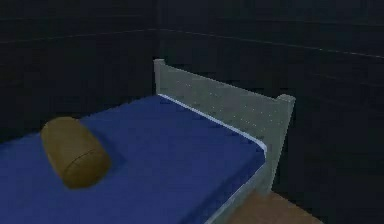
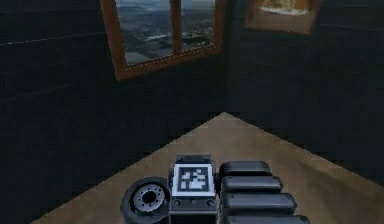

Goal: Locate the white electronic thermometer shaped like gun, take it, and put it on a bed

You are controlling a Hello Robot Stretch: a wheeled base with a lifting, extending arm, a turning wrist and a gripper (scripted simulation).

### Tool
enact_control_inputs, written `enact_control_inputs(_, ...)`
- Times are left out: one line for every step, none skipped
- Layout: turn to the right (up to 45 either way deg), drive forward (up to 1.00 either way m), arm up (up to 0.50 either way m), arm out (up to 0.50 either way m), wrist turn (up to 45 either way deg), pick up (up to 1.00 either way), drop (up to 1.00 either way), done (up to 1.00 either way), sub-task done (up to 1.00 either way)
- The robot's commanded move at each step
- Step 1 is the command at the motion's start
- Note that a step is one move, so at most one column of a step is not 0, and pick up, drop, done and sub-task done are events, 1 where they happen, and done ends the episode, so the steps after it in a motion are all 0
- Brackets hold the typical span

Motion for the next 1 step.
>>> enact_control_inputs(-45.0,0.0,0.0,0.0,0.0,0.0,0.0,0.0,0.0)
